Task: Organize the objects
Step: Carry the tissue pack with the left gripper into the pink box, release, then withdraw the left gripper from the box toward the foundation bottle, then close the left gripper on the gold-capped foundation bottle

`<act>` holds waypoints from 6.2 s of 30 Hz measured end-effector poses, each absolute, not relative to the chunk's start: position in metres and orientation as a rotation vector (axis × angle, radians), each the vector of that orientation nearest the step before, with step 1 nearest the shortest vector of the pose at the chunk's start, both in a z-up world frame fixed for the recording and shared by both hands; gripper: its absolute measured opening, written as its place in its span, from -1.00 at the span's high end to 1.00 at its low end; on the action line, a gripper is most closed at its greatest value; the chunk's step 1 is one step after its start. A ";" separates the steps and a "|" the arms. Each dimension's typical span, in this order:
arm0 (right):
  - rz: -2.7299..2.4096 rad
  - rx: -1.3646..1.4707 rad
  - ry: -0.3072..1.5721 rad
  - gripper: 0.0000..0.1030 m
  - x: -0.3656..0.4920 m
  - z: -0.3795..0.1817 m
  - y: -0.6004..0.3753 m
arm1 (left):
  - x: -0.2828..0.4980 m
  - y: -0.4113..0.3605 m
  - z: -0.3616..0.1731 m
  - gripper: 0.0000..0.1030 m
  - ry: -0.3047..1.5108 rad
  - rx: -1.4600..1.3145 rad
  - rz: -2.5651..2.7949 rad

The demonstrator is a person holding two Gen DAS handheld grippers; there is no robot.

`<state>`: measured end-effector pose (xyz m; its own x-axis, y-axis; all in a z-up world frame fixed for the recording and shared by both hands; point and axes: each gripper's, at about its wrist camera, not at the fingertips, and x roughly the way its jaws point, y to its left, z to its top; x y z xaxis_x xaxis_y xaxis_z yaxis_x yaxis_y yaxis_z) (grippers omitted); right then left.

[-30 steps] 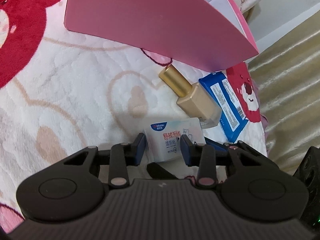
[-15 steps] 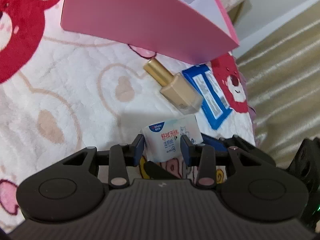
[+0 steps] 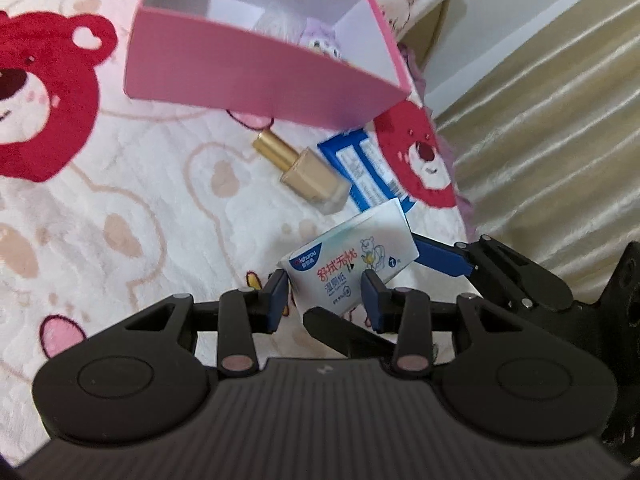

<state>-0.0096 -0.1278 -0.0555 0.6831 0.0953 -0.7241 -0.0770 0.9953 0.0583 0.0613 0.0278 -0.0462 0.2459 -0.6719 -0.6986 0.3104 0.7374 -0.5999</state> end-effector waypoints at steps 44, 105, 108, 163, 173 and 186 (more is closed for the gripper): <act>0.263 0.136 0.849 -0.14 0.244 -0.008 -0.225 | 0.294 0.006 0.027 0.17 0.963 -0.256 -0.412; 0.215 0.017 0.699 -0.31 0.049 0.091 -0.217 | 0.117 -0.004 0.151 -0.17 0.976 0.080 -0.583; 0.250 0.025 0.754 -0.33 0.031 0.081 -0.214 | 0.099 -0.008 0.141 -0.22 0.976 0.076 -0.605; 0.084 0.497 1.050 0.17 0.054 -0.147 -0.233 | 0.112 -0.036 -0.137 0.01 1.084 -0.499 -0.537; 0.089 0.470 1.050 0.17 0.038 -0.146 -0.215 | 0.100 -0.033 -0.136 0.33 1.129 -0.482 -0.572; 0.100 0.501 0.993 0.21 0.028 -0.166 -0.224 | 0.095 -0.049 -0.138 0.10 1.085 -0.382 -0.573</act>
<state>0.0282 -0.2244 -0.1658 0.5513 0.3048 -0.7767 0.1432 0.8825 0.4480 0.0950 -0.0487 -0.1380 0.3452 -0.6083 -0.7147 0.2477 0.7936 -0.5558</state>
